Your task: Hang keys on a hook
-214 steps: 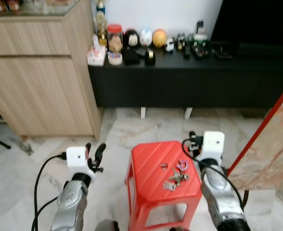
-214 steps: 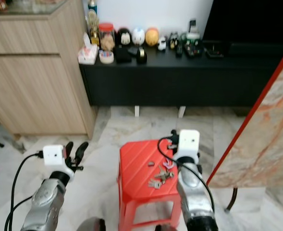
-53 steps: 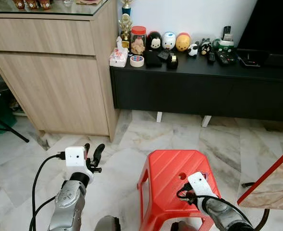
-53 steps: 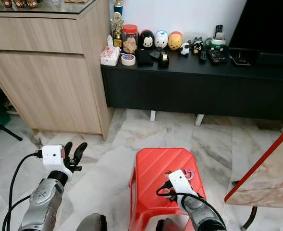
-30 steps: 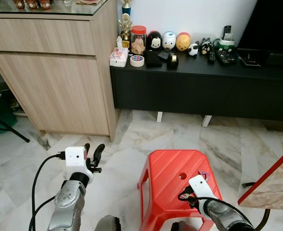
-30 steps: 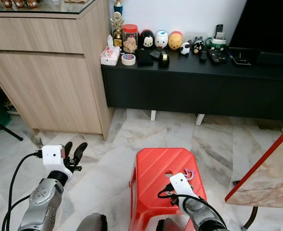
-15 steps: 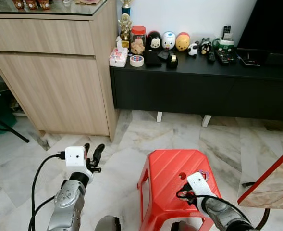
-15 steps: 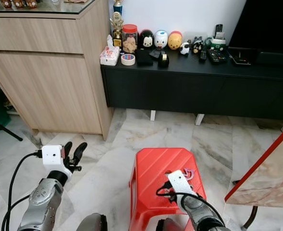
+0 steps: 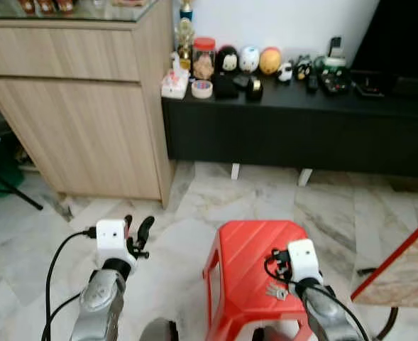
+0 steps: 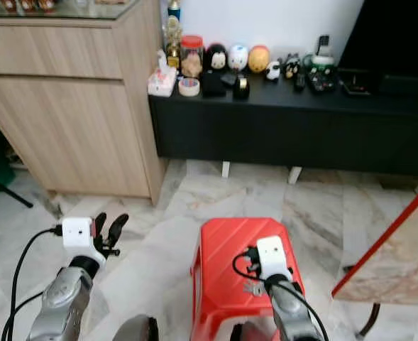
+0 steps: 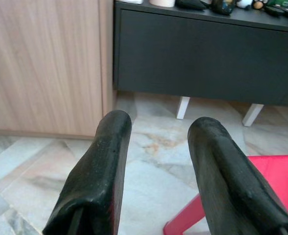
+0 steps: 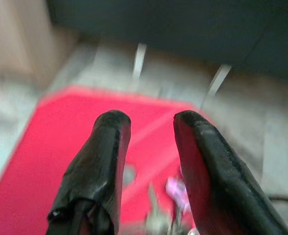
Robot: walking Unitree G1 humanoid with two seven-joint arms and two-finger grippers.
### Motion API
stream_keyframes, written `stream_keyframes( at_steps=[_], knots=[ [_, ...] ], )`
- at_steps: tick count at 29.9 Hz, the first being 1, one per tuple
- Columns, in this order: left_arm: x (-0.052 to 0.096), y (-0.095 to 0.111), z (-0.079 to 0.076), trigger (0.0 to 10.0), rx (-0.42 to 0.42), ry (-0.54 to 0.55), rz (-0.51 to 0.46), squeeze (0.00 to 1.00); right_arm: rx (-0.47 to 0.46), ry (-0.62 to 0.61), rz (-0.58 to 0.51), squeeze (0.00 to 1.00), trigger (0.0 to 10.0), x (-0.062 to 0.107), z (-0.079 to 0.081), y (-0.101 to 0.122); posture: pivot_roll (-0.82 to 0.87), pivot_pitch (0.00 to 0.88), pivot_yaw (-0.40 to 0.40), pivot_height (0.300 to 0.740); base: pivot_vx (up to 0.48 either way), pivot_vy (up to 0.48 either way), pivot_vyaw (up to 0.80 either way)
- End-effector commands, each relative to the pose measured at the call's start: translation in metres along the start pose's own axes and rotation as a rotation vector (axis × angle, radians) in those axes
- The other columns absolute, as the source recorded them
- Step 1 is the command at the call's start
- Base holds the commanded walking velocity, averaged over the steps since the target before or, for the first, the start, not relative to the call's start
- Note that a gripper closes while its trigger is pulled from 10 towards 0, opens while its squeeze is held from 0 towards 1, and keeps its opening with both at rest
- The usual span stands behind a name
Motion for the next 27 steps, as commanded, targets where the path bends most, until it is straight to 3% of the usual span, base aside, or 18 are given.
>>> stream_keyframes(
  at_steps=[1,3,8,17,27],
  knots=[
    [0.0,0.0,-0.001,10.0,-0.001,-0.003,0.001,0.0,-0.023,-0.032,-0.088,0.0,10.0,-0.001,-0.005,0.018,0.14,0.041,-0.048,0.641,0.0,0.0,0.0],
    [0.0,-0.001,-0.002,10.0,0.003,-0.003,-0.001,0.0,0.017,-0.037,-0.192,0.0,10.0,0.002,-0.001,0.037,0.13,0.047,-0.052,0.641,0.0,0.0,0.0],
    [0.001,-0.002,-0.003,10.0,0.003,-0.001,0.001,0.0,0.0,-0.038,-0.26,0.0,10.0,0.002,0.002,0.052,0.13,0.046,-0.055,0.641,0.0,0.0,0.0],
    [0.002,-0.002,-0.002,10.0,0.005,0.004,-0.002,0.0,0.027,-0.084,-0.287,0.0,10.0,0.0,-0.005,0.062,0.13,0.044,-0.061,0.641,0.0,0.0,0.0],
    [0.001,-0.002,-0.003,10.0,0.006,0.0,-0.002,0.0,0.016,-0.055,-0.202,0.0,10.0,-0.004,0.001,0.047,0.13,0.043,-0.059,0.641,0.0,0.0,0.0]
  ],
)
Point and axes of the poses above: a point about 5 cm out from each wrist's last joint towards the gripper, its own x axis pointing back from the gripper into the wrist, its own y axis along the axis of the wrist's last joint, z = x × y, the point moved 6 cm from there along -x, pointing out of the wrist towards the gripper, and after that the axes turned 4 degrees about x, right-handed, at the moved point
